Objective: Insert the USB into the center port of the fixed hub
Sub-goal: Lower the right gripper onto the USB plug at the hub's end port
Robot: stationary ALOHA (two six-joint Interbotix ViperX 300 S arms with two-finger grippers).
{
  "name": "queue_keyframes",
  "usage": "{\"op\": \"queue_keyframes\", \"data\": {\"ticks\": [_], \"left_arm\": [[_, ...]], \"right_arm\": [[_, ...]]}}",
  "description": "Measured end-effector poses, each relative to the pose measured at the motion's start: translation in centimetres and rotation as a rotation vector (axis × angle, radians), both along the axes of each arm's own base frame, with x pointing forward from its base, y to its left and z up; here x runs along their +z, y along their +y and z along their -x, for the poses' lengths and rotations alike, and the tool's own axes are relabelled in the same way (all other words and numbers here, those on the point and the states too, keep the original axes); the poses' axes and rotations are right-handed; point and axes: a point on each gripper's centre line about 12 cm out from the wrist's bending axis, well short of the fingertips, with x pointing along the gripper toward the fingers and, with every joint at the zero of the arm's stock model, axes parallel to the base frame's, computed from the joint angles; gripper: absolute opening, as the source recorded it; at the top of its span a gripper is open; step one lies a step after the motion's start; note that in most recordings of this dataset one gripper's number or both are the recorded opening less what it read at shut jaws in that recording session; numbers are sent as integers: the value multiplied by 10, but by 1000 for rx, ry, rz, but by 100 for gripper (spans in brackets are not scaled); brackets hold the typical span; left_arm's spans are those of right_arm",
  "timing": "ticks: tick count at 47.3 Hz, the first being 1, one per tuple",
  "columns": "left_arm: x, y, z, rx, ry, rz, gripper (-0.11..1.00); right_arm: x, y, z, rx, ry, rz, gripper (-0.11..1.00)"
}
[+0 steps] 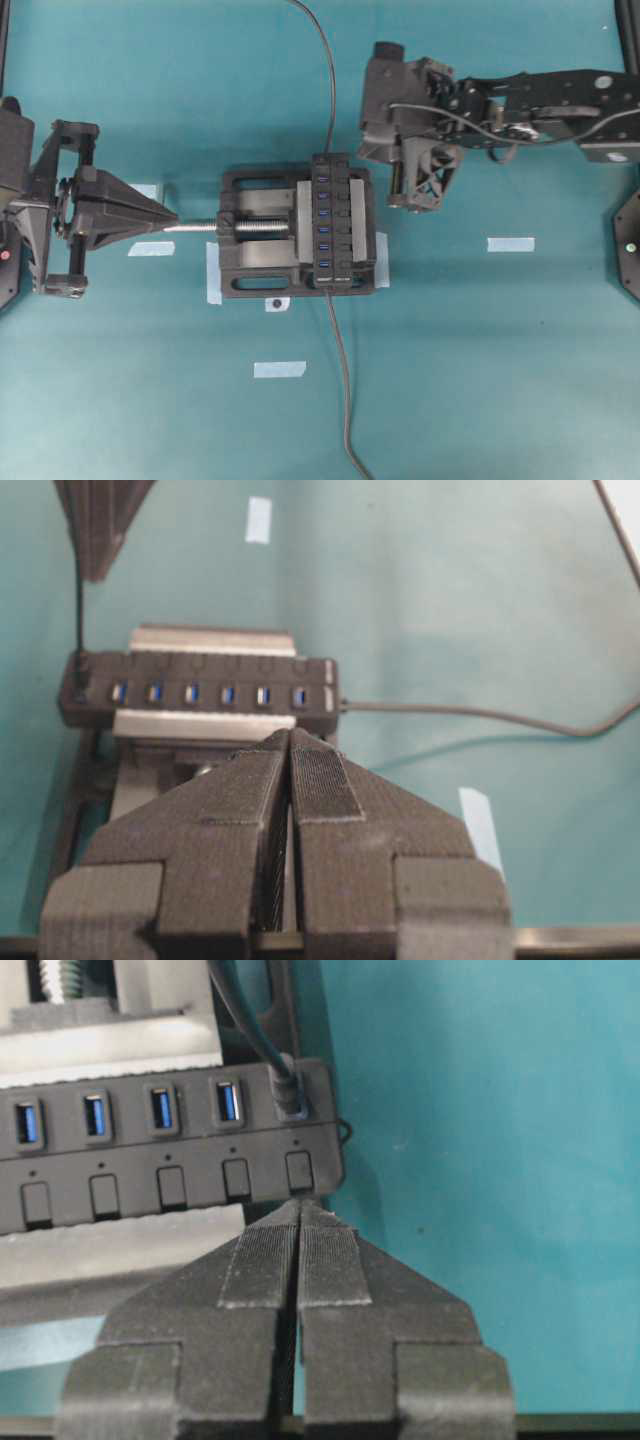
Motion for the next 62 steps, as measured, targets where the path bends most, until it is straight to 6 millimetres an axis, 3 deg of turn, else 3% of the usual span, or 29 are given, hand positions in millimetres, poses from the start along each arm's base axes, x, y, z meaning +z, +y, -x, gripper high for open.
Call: {"op": "queue_keyframes", "data": {"ticks": [18, 29, 32, 43, 46, 55, 62], "left_arm": [[0, 0, 0, 0, 2, 0, 0], [-1, 0, 0, 0, 3, 0, 0], [-1, 0, 0, 0, 3, 0, 0], [0, 0, 0, 0, 0, 0, 0], [1, 0, 0, 2, -2, 0, 0], [1, 0, 1, 2, -5, 3, 0], [1, 0, 1, 0, -5, 2, 0]], "right_arm": [[-8, -2, -7, 29, 19, 19, 0], [-3, -3, -12, 27, -21, 30, 10], [-3, -3, -12, 25, -25, 28, 19], [-3, -4, -14, 23, -43, 32, 81], [-4, -4, -15, 22, -50, 33, 91], [-7, -6, -21, 22, -84, 42, 80], [-11, -7, -24, 22, -105, 49, 80]]}}
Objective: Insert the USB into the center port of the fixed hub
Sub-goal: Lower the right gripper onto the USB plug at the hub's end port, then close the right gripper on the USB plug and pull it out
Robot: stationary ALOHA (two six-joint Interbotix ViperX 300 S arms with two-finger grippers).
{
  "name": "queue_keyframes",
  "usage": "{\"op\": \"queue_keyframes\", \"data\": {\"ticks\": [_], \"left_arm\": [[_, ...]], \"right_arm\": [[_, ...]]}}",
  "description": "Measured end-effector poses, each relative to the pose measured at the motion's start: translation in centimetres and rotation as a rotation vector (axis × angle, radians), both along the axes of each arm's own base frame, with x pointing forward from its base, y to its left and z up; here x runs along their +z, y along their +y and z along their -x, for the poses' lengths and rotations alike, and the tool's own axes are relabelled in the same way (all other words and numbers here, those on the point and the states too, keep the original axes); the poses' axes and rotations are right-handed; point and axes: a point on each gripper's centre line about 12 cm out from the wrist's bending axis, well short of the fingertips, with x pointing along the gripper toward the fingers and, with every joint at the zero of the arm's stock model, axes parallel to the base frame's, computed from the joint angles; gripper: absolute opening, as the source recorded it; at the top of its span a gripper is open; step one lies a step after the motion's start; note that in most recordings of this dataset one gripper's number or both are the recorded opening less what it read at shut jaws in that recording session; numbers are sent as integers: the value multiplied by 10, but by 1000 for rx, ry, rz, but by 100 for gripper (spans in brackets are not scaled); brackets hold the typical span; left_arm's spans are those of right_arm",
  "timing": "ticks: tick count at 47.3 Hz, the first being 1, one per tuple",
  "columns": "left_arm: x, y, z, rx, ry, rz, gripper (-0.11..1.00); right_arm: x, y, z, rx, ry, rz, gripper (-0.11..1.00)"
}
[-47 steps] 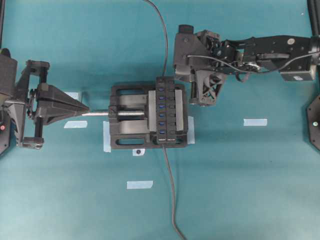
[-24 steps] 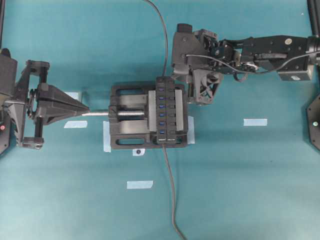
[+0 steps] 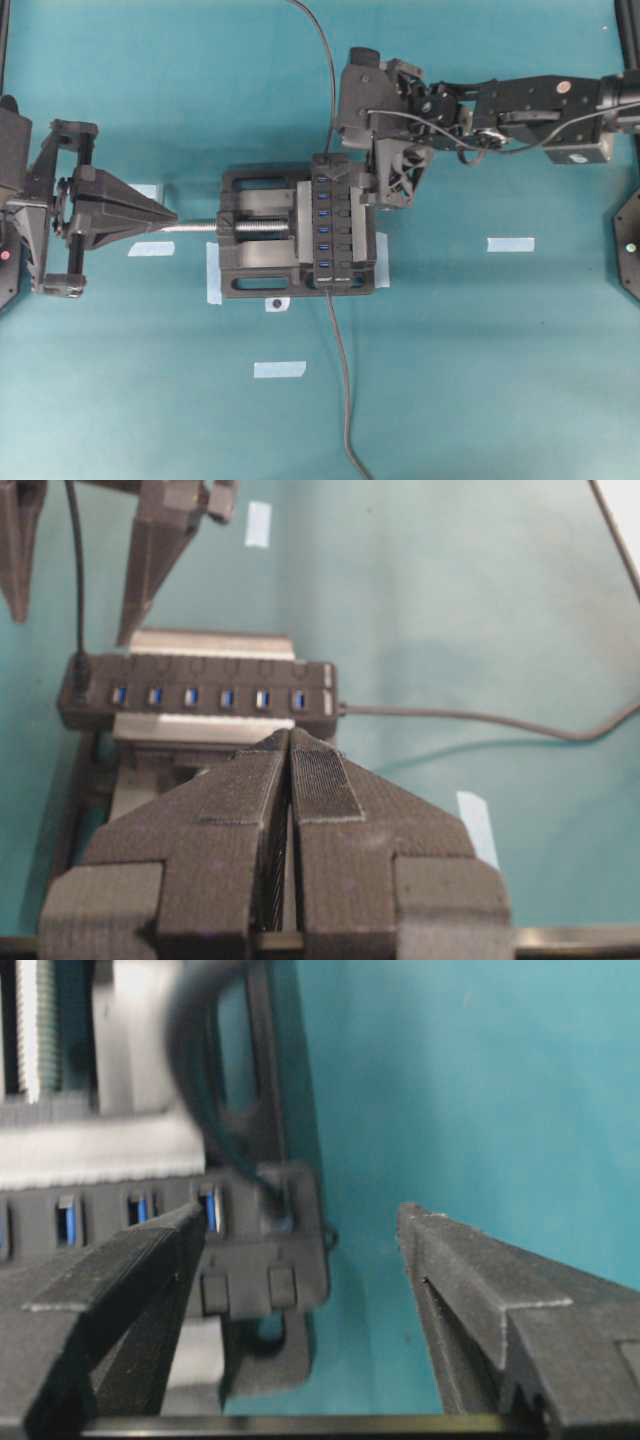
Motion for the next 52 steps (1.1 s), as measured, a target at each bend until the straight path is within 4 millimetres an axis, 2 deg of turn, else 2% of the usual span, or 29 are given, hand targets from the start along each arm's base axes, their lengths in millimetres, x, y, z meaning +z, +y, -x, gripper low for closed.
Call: {"op": "queue_keyframes", "data": {"ticks": [43, 52], "left_arm": [[0, 0, 0, 3, 0, 6, 0], [0, 0, 0, 3, -1, 6, 0]], "right_arm": [[-11, 0, -6, -22, 6, -27, 76], [-12, 1, -9, -17, 6, -27, 69]]}}
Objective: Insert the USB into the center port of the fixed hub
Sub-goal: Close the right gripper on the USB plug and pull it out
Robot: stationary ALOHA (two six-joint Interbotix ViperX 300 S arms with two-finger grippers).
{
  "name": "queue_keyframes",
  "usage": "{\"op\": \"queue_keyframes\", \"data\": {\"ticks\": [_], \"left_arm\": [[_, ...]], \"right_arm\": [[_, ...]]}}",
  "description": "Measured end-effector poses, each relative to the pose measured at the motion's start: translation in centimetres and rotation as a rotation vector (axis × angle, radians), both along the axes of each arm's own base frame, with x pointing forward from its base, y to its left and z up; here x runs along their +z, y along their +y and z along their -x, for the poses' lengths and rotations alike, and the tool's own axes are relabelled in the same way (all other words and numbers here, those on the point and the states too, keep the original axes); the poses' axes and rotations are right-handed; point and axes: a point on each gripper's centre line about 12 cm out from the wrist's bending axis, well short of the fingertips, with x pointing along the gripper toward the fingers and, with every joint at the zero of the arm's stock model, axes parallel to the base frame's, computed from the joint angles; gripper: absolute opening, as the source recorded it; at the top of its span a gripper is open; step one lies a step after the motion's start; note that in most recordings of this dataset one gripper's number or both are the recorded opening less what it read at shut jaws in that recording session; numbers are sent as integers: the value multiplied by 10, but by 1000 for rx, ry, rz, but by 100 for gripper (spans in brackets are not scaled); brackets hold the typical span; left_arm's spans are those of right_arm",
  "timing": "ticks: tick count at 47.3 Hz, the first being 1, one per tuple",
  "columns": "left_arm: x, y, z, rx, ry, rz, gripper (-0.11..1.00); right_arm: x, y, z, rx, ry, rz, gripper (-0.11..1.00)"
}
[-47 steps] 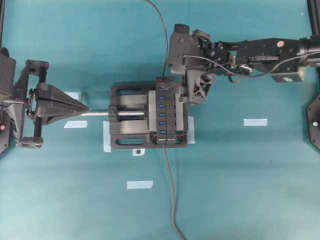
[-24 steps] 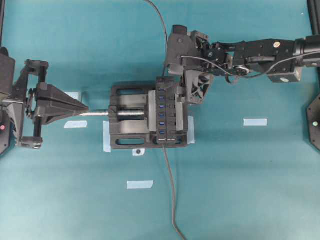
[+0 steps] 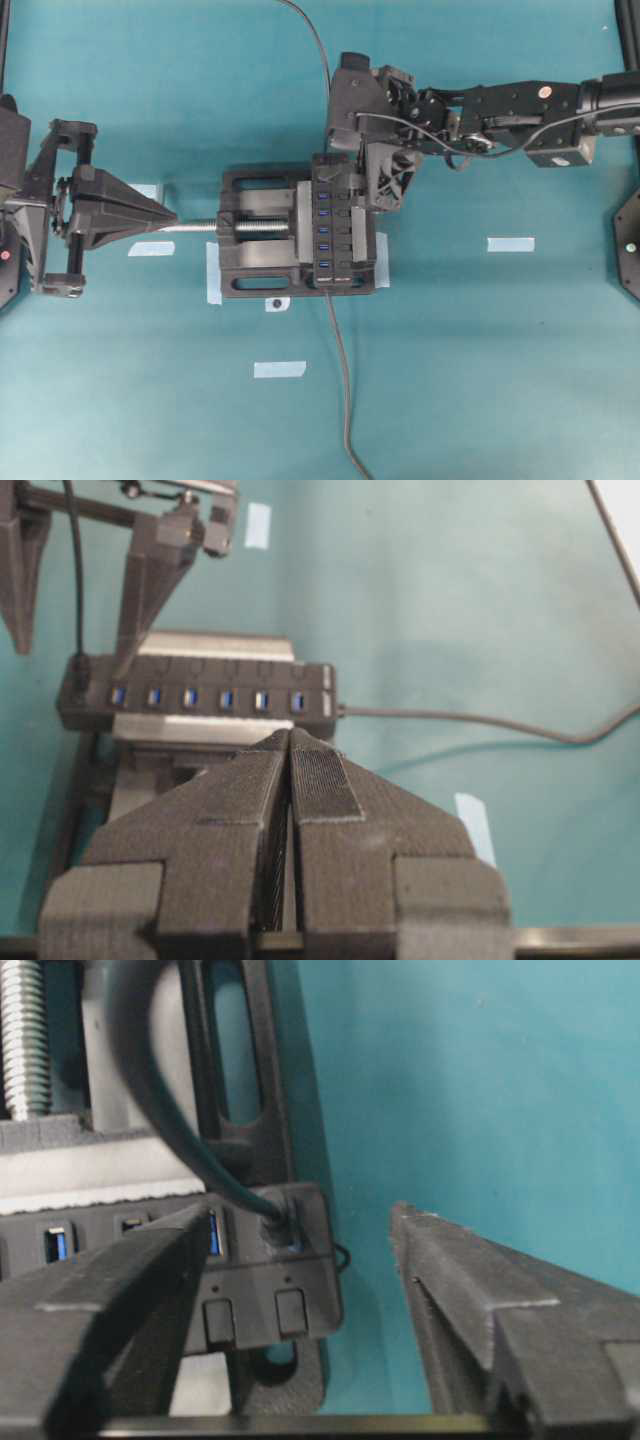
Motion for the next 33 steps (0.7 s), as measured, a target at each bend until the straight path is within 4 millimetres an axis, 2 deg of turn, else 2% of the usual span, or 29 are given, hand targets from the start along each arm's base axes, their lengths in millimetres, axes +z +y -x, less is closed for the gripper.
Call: {"op": "queue_keyframes", "data": {"ticks": [12, 27, 33], "left_arm": [[-1, 0, 0, -1, 2, 1, 0], [0, 0, 0, 0, 0, 4, 0], [-1, 0, 0, 5, 2, 20, 0]], "right_arm": [[-3, 3, -2, 9, 6, -1, 50], [-3, 6, -3, 15, 7, -2, 16], [-3, 6, -3, 15, 6, -1, 10]]}}
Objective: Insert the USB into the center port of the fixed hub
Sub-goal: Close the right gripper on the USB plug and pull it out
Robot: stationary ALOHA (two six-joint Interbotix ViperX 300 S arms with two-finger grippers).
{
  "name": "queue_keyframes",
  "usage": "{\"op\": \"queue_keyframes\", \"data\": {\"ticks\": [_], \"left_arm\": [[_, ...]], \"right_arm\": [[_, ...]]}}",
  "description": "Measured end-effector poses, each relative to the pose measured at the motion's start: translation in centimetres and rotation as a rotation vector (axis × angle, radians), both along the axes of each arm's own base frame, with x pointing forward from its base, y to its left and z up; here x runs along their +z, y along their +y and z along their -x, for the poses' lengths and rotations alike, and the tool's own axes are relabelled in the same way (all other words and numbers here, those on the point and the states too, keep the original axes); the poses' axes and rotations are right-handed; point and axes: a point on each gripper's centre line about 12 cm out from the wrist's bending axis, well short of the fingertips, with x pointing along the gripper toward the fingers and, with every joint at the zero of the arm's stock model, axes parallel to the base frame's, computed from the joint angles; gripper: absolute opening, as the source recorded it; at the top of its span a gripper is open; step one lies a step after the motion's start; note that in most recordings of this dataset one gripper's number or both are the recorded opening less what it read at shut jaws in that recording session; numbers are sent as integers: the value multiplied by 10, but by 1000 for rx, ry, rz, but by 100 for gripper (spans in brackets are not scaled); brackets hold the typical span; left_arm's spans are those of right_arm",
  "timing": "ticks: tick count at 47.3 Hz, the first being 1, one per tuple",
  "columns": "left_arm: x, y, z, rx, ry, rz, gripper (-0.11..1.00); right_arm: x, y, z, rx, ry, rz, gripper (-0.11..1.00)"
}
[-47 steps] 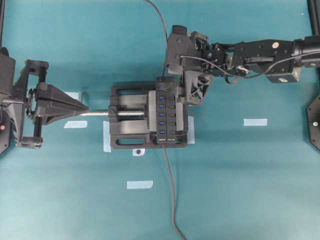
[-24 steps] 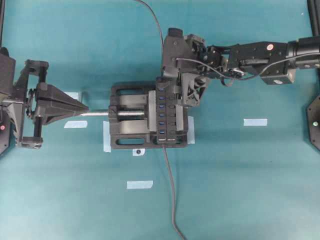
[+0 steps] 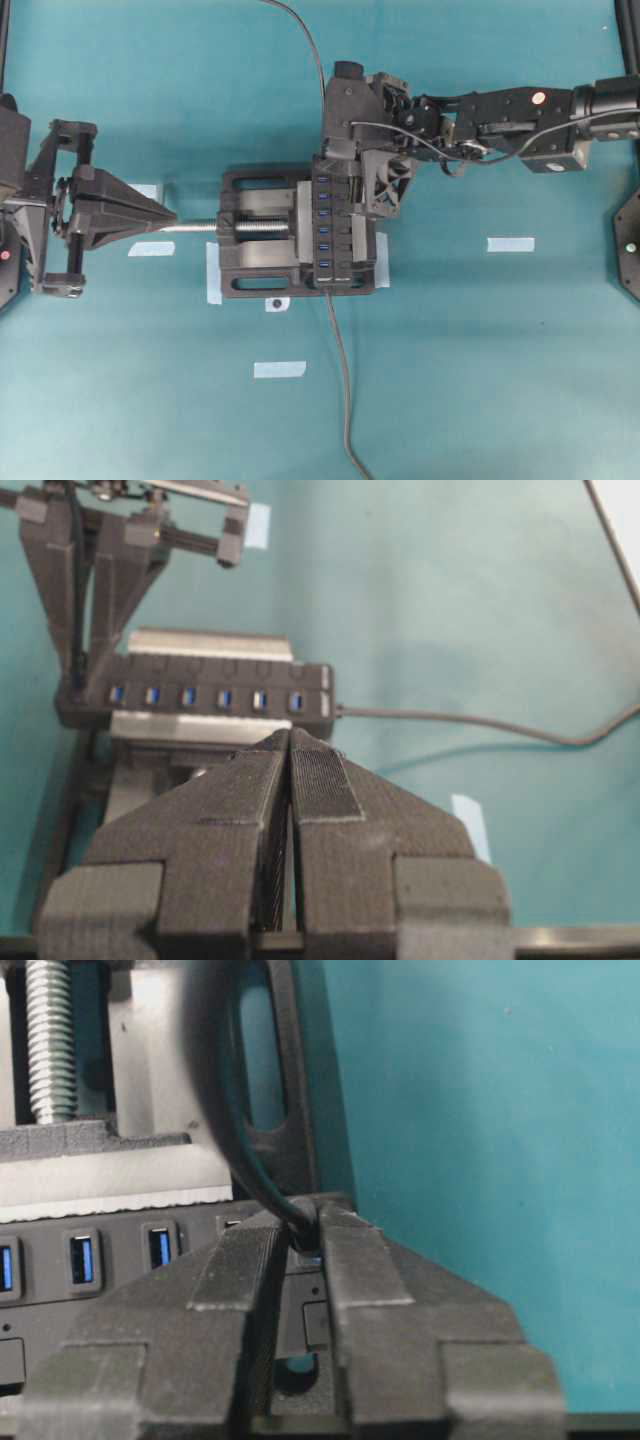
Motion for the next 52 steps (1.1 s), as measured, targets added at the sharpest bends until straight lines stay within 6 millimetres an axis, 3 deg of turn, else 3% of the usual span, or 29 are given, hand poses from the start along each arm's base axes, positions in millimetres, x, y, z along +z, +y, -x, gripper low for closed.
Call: {"op": "queue_keyframes", "data": {"ticks": [22, 43, 52], "left_arm": [[0, 0, 0, 4, -1, 12, 0], [0, 0, 0, 3, -4, 10, 0], [1, 0, 0, 5, -8, 10, 0]], "right_arm": [[1, 0, 1, -35, -9, -34, 10], [24, 7, 8, -37, -15, -48, 10], [43, 15, 10, -38, -41, -64, 10]]}}
